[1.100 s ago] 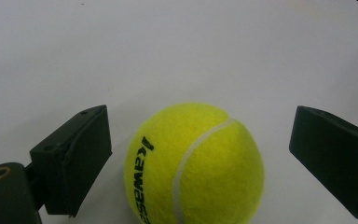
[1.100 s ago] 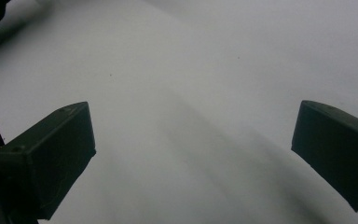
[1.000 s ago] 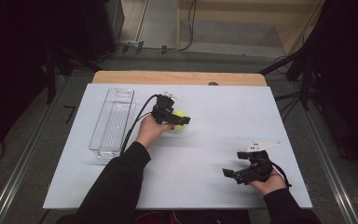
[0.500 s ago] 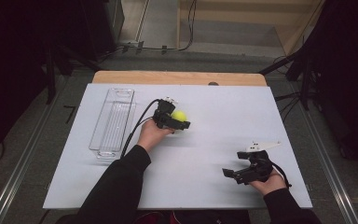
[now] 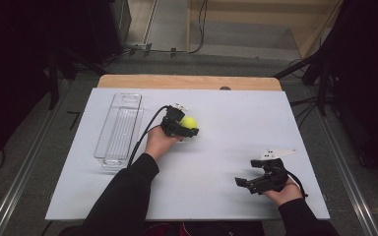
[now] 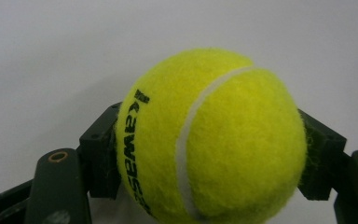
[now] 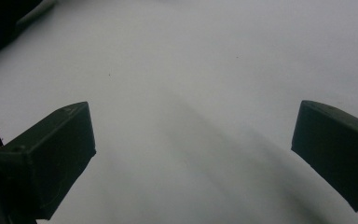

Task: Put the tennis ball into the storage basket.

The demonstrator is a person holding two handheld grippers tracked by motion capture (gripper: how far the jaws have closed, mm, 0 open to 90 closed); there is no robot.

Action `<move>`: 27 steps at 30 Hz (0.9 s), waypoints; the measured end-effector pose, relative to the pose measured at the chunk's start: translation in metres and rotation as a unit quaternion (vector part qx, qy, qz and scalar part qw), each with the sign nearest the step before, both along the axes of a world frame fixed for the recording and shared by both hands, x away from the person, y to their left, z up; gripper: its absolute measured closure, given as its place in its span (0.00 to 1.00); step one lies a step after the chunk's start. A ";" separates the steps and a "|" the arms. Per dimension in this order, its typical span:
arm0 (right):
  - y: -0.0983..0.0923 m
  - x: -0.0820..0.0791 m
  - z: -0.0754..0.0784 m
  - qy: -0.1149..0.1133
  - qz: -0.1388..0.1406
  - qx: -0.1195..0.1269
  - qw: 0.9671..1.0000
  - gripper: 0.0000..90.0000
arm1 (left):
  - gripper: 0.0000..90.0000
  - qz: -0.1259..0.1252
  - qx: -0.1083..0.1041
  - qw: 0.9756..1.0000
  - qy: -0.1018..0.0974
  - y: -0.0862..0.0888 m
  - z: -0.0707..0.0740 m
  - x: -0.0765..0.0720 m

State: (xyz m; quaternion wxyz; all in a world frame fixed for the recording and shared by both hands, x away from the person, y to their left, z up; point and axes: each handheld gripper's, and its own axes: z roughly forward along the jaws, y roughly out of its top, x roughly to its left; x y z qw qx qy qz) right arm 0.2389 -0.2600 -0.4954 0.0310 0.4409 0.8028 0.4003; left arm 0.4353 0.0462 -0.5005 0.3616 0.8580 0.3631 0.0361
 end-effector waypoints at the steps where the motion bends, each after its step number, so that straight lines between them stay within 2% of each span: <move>1: 0.000 0.000 0.000 0.000 -0.001 0.001 1.000 0.00 | 0.29 0.000 0.000 1.000 0.001 0.000 0.000 0.000; 5: 0.000 0.000 0.000 0.001 -0.001 0.000 1.000 0.00 | 0.29 -0.004 0.006 1.000 0.004 0.001 0.002 -0.001; 10: 0.000 0.000 0.000 0.000 0.001 -0.001 1.000 0.00 | 0.29 -0.005 -0.003 1.000 0.006 0.001 0.008 -0.003; 12: 0.000 0.000 0.000 0.001 0.001 -0.001 1.000 0.00 | 0.29 -0.008 -0.003 1.000 0.002 0.001 0.013 -0.005; 27: 0.000 0.000 0.000 0.000 0.001 -0.001 1.000 0.00 | 0.29 -0.024 -0.008 1.000 0.014 0.002 0.036 -0.018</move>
